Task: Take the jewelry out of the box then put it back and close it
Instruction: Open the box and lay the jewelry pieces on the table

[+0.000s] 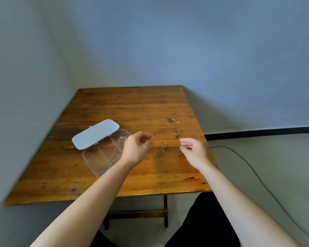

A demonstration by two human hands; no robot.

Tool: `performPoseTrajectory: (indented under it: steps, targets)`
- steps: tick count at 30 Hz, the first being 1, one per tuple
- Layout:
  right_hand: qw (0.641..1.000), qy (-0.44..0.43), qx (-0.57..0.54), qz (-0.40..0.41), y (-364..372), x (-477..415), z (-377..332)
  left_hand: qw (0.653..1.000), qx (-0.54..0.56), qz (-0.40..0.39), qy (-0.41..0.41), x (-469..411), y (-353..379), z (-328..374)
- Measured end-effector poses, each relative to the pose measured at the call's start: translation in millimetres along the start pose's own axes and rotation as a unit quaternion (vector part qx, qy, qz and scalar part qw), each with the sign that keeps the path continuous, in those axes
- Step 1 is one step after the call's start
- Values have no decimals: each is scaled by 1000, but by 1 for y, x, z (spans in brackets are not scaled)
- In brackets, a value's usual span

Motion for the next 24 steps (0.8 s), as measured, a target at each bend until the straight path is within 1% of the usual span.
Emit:
performPoseTrajectory:
  steps: [3,5,7,9,11,13,16,18,22,24]
  targets:
    - [999,-38,36,14,9,-3,-23,997,-64,27,38,-2,-41,-3]
    - [996,-63,68,13,20,-2,-40,991,-119,39,46,-1,-66,-12]
    - [990,-96,99,17,32,0,-58,981,-188,33,43,2,-88,-25]
    - [989,-117,91,0,47,2,-75,964,-264,2,26,6,-102,-39]
    - [987,-130,81,-42,66,5,-91,939,-342,-41,-6,12,-111,-53]
    - [981,-140,98,-94,88,9,-107,911,-400,-89,-39,18,-115,-62]
    - [963,-167,120,-171,120,18,-129,892,-426,-139,-63,22,-114,-69]
    - [949,-187,148,-206,137,23,-140,882,-440,-156,-68,22,-110,-70]
    - [917,-229,221,-240,162,26,-158,864,-471,-158,-81,17,-109,-70]
    - [898,-247,262,-252,171,25,-165,852,-496,-154,-74,15,-107,-70]
Point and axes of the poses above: each hand's wrist, its own x-axis away from the middle knuckle, its own y-axis out of the palm, z = x × y, the point moved 7 cm from there along -x, towards the middle knuckle, and after that the axes turned 3 degrees about z, right-handed, at the moved point
